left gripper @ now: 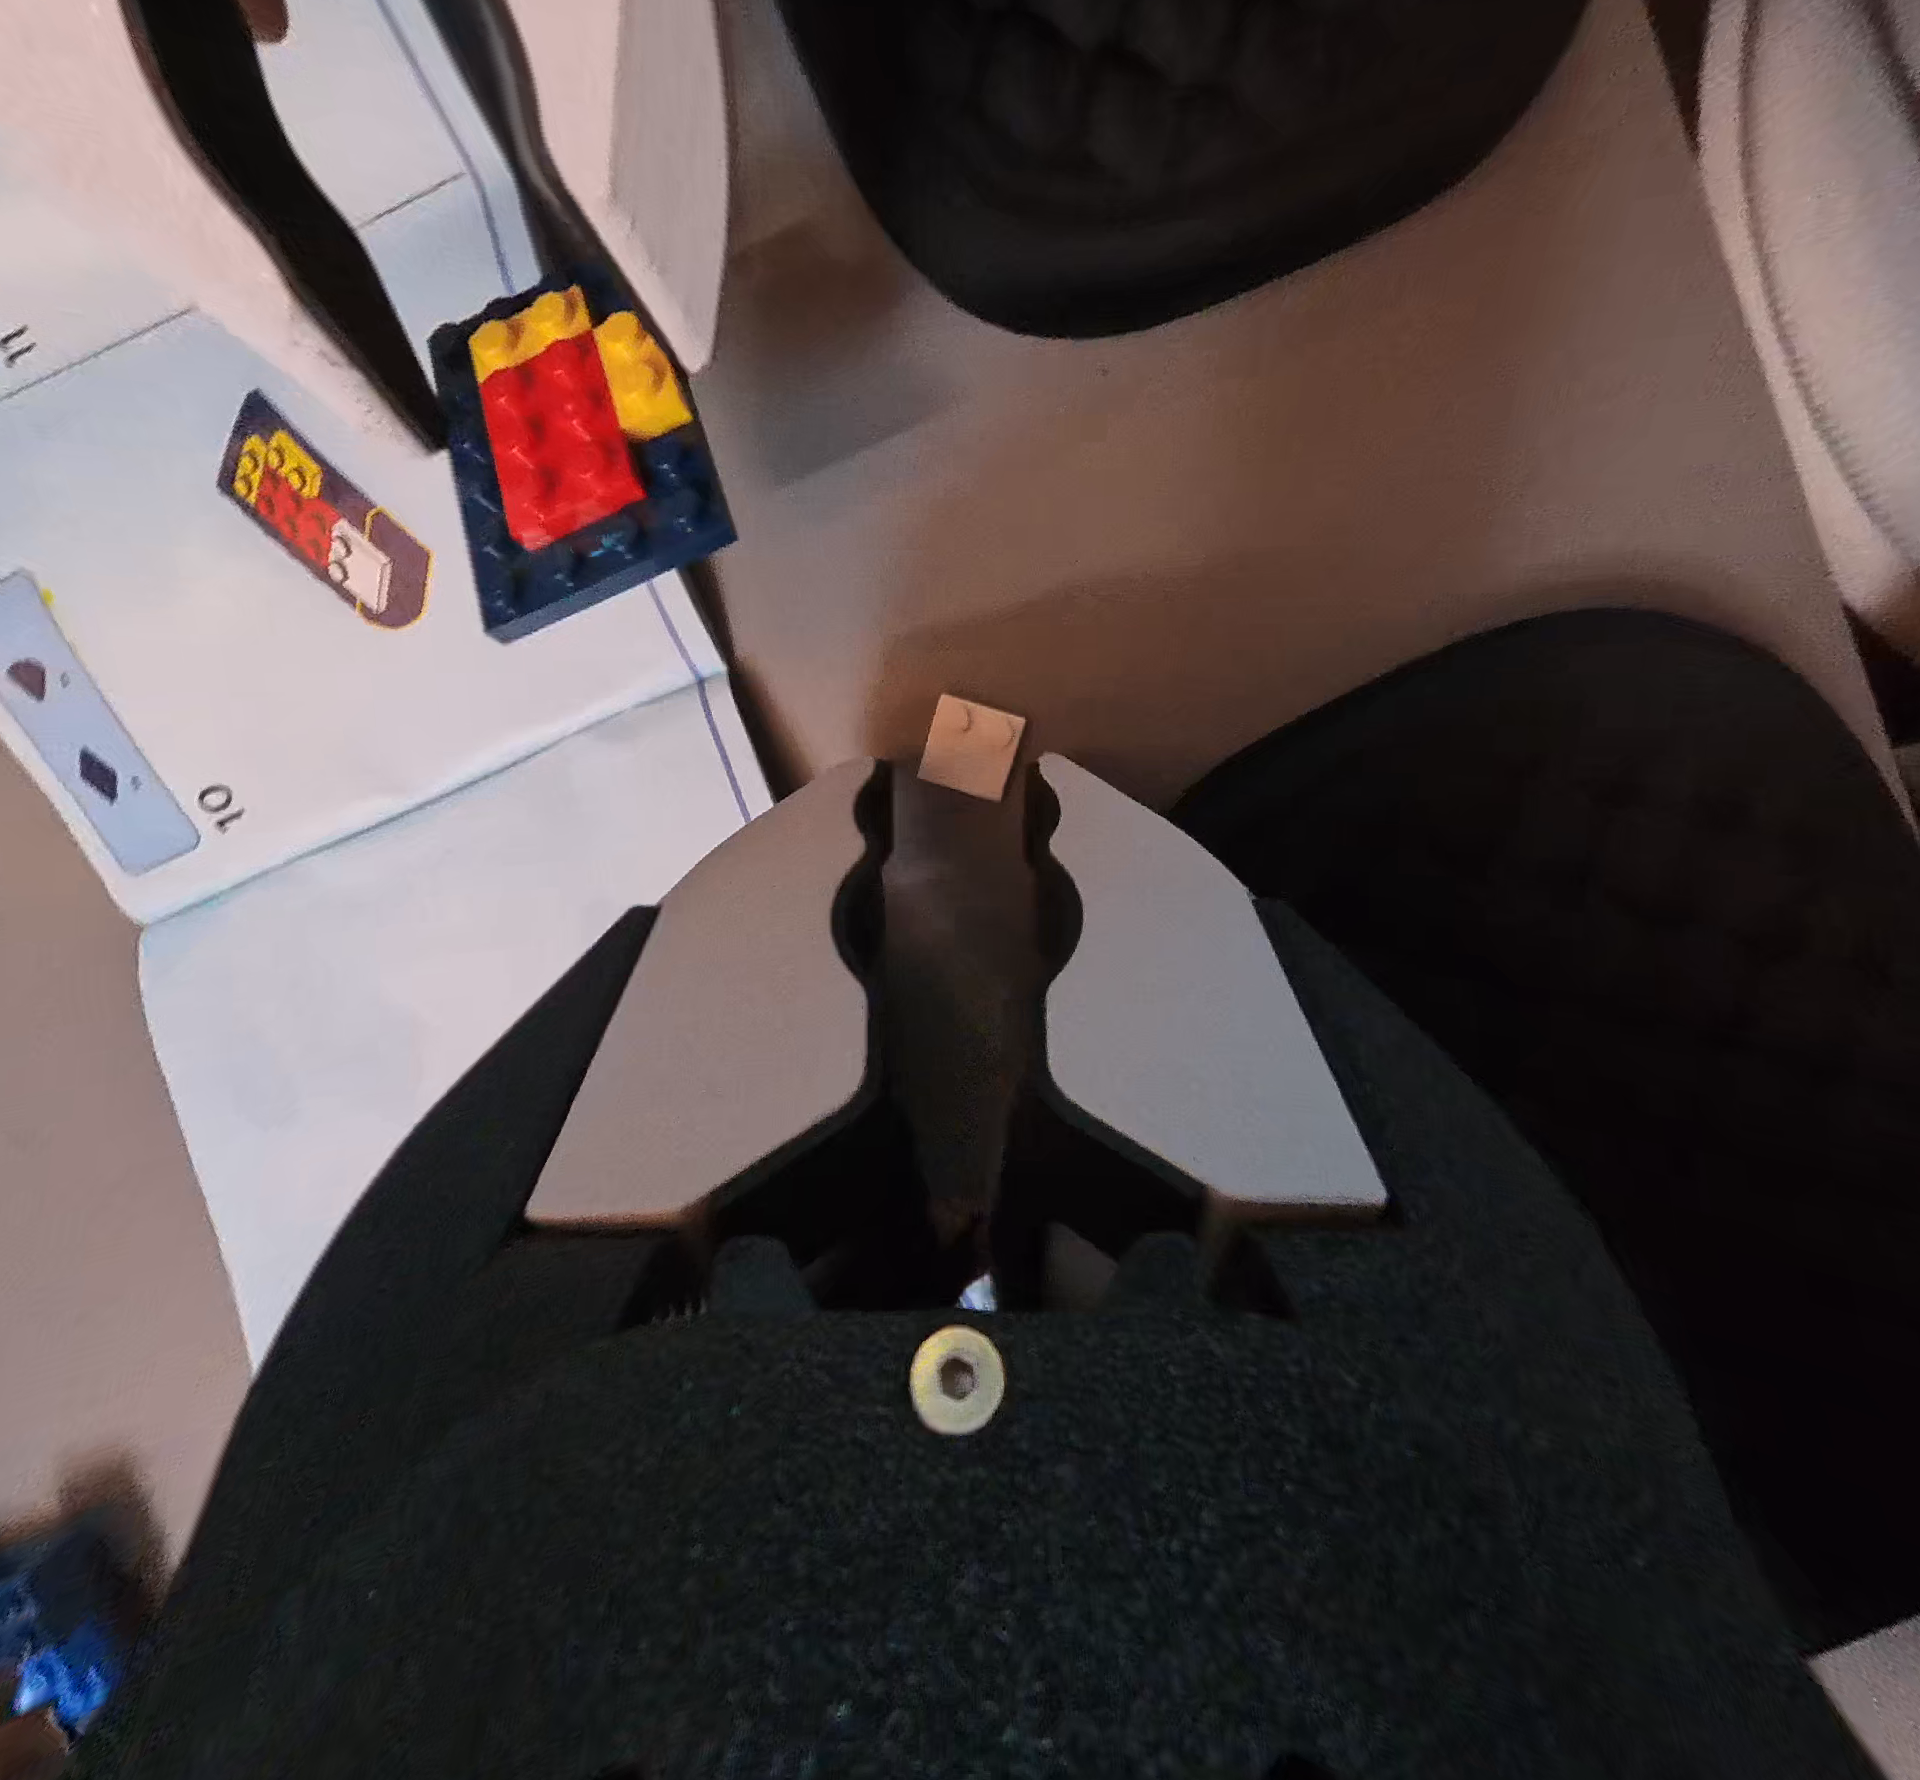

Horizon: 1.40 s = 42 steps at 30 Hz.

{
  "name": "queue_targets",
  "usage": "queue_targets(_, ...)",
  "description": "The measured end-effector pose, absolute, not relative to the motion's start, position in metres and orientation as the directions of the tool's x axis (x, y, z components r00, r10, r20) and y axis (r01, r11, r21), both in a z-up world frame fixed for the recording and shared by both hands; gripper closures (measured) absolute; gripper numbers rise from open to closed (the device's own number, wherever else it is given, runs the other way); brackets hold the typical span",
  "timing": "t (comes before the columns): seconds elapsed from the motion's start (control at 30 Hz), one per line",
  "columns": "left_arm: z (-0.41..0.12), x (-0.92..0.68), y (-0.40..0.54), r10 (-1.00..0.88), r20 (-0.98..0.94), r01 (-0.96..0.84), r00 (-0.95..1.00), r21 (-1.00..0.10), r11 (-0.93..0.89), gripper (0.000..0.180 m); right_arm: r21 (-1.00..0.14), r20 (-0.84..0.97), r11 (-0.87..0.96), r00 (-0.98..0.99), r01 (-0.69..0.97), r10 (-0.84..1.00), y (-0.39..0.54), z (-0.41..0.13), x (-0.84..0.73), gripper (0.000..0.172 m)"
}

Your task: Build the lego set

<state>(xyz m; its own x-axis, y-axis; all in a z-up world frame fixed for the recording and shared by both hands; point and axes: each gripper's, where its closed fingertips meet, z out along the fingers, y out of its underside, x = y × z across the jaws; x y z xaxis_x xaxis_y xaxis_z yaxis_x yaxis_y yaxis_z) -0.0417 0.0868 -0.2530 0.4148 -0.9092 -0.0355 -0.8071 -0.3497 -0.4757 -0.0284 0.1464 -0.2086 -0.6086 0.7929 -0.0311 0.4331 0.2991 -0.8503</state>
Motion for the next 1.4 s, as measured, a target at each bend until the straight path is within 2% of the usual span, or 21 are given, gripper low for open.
queue_targets(0.13, -0.256, -0.033, 0.087, -0.920, 0.037, -0.770, 0.391, -0.535, -0.348, 0.164, -0.851, -0.034, 0.298, -0.611, 0.433, 0.791, 0.147, -0.209, -0.027, 0.139)
queue_targets(0.27, -0.255, -0.035, 0.088, -0.894, 0.059, -0.737, 0.445, -0.544, -0.402, 0.165, -0.843, -0.050, 0.302, -0.624, 0.446, 0.780, 0.144, -0.213, -0.025, 0.139)
queue_targets(0.37, -0.249, -0.052, 0.089, -0.820, 0.044, -0.711, 0.570, -0.474, -0.520, 0.165, -0.824, -0.025, 0.344, -0.635, 0.450, 0.772, 0.139, -0.220, -0.026, 0.140)
queue_targets(0.47, -0.221, -0.060, 0.089, -0.740, 0.083, -0.642, 0.668, -0.438, -0.629, 0.165, -0.791, 0.047, 0.409, -0.623, 0.454, 0.781, 0.135, -0.227, -0.031, 0.140)
queue_targets(0.53, -0.207, -0.068, 0.091, -0.706, 0.051, -0.645, 0.706, -0.363, -0.672, 0.165, -0.790, 0.066, 0.411, -0.603, 0.455, 0.795, 0.130, -0.226, -0.037, 0.140)
queue_targets(0.77, -0.185, -0.071, 0.098, -0.714, 0.014, -0.699, 0.700, -0.190, -0.689, 0.165, -0.873, -0.034, 0.224, -0.512, 0.432, 0.858, 0.120, -0.211, -0.056, 0.140)
queue_targets(0.9, -0.183, -0.072, 0.104, -0.729, -0.015, -0.723, 0.684, -0.144, -0.676, 0.165, -0.910, -0.064, 0.157, -0.504, 0.384, 0.861, 0.120, -0.201, -0.058, 0.140)
queue_targets(1.4, -0.178, -0.068, 0.113, -0.754, -0.003, -0.753, 0.657, -0.046, -0.656, 0.165, -0.935, -0.067, 0.120, -0.498, 0.334, 0.864, 0.123, -0.194, -0.056, 0.140)
